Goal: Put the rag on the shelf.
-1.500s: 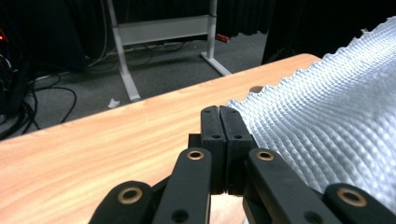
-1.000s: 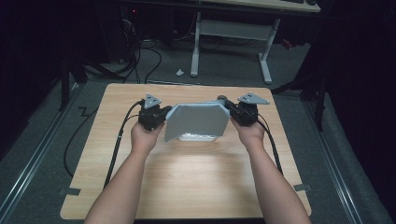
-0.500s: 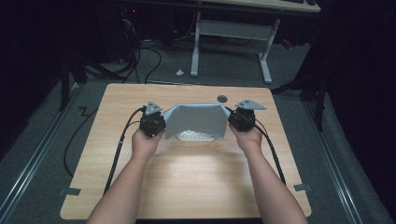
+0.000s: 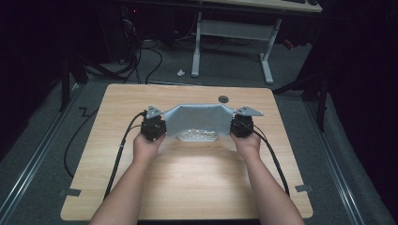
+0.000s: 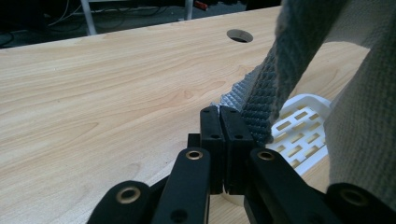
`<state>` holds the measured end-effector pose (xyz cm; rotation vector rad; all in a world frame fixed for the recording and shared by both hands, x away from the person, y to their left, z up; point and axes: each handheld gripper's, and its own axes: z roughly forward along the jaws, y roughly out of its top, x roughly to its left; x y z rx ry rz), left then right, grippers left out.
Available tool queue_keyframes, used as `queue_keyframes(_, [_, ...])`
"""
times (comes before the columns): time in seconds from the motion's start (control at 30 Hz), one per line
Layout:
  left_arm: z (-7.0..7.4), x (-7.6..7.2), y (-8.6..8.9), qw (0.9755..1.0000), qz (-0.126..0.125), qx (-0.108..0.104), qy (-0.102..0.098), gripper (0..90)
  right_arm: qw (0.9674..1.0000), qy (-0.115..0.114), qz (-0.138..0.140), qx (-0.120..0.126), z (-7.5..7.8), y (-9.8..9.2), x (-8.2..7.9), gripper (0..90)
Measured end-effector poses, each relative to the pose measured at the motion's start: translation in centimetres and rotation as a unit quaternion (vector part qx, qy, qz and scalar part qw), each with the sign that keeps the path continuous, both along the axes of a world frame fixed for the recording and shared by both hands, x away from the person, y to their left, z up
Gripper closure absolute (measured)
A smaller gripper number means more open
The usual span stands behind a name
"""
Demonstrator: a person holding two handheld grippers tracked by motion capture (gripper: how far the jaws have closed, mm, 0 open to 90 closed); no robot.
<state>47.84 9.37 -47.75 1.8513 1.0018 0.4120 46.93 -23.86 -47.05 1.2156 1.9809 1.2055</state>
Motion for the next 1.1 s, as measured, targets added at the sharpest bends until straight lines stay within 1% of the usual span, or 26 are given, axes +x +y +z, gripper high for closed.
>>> queue_keyframes(0.1, [-0.1, 0.0, 0.1, 1.0, 0.0, -0.002, 0.004, 88.1, 1.0, 0.0, -0.002, -0.001, -0.1, 0.1, -0.1, 89.7])
queue_keyframes(0.23, [0.1, 0.0, 0.3, 0.9999, 0.004, -0.004, 0.009, 82.6, 1.0, 0.005, -0.004, 0.003, -0.1, 0.0, -0.1, 85.7])
queue_keyframes(0.37, [0.4, -0.1, 0.8, 0.9999, 0.013, -0.007, 0.008, 79.8, 1.0, 0.002, -0.008, 0.003, -0.1, -0.3, -0.2, 83.6])
queue_keyframes(0.4, [0.4, -0.1, 0.9, 0.9998, 0.015, -0.007, 0.009, 79.4, 0.9999, 0.001, -0.009, 0.008, -0.1, -0.3, -0.2, 83.3])
queue_keyframes(0.47, [0.5, -0.1, 1.1, 0.9998, 0.017, -0.002, 0.007, 78.8, 0.9998, -0.002, -0.015, 0.011, -0.1, -0.5, -0.3, 81.5])
queue_keyframes(0.53, [0.6, -0.2, 1.3, 0.9998, 0.02, -0.003, 0.005, 78.4, 0.9998, 0.0, -0.014, 0.013, -0.2, -0.7, -0.3, 80.2])
queue_keyframes(0.6, [0.7, -0.2, 1.5, 0.9998, 0.021, -0.002, 0.004, 77.0, 0.9998, 0.001, -0.016, 0.01, -0.2, -0.9, -0.3, 80.0])
queue_keyframes(0.83, [1.0, -0.3, 2.1, 0.9994, 0.034, 0.002, -0.003, 73.3, 0.9996, -0.009, -0.023, 0.009, 0.5, -1.5, -0.4, 79.4])
queue_keyframes(1.0, [1.4, -0.3, 2.7, 0.9991, 0.041, -0.004, -0.007, 69.8, 0.9995, -0.013, -0.027, 0.008, 1.0, -2.1, -0.5, 78.8])
queue_keyframes(1.1, [1.6, -0.3, 3.0, 0.9989, 0.046, -0.004, -0.011, 67.9, 0.9994, -0.015, -0.031, 0.009, 1.1, -2.3, -0.5, 78.7])
